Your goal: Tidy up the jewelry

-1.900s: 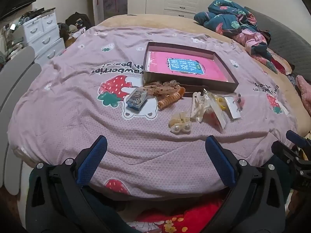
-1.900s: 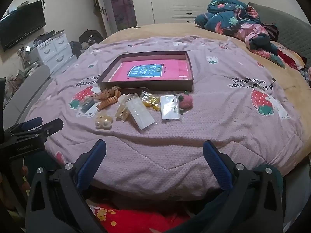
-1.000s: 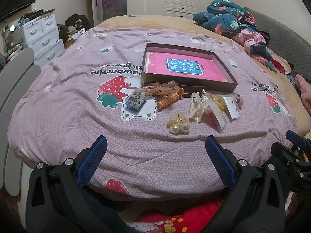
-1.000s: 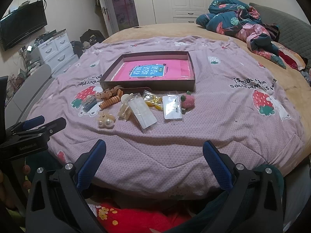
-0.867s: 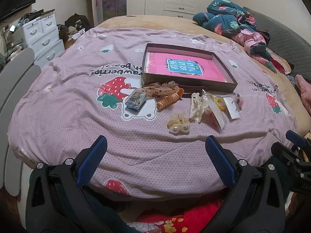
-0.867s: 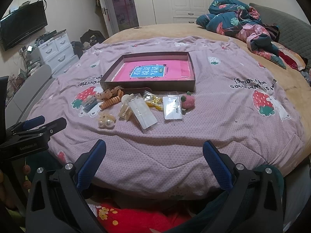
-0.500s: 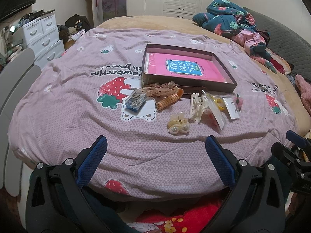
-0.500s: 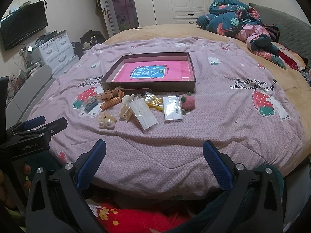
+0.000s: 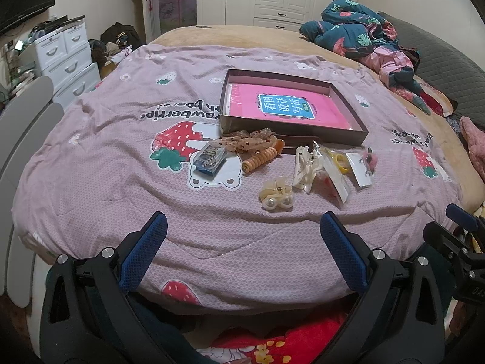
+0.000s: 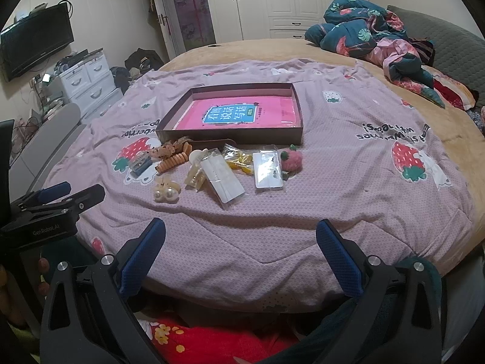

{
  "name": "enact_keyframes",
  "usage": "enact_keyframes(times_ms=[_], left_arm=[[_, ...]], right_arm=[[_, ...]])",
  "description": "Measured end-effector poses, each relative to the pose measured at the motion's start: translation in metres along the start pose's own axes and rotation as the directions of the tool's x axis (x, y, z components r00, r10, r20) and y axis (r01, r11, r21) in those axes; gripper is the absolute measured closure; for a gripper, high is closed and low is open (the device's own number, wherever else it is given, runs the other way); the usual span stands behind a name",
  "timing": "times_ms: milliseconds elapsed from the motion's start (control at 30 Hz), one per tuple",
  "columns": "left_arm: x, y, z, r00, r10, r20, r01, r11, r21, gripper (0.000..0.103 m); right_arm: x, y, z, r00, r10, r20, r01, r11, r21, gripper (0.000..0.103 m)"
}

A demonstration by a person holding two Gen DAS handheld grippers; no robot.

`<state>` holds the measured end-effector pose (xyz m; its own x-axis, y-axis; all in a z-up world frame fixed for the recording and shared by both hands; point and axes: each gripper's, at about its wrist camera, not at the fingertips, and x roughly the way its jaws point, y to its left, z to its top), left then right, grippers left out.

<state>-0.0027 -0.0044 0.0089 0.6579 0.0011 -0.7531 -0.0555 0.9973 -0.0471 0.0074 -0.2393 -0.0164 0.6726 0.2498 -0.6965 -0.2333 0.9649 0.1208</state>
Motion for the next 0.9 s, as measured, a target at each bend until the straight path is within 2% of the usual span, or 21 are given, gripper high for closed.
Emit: enact_keyframes(times_ms=[900], left_arm=[[0.009,-0.007,0.015,0.999,-0.032,-0.003,0.032,0.999,0.015,0.008]], right_arm=[[-0.005,-0.016,0.008,0.999,-0.024,0.031,0.022,0.999,0.037,0.004]])
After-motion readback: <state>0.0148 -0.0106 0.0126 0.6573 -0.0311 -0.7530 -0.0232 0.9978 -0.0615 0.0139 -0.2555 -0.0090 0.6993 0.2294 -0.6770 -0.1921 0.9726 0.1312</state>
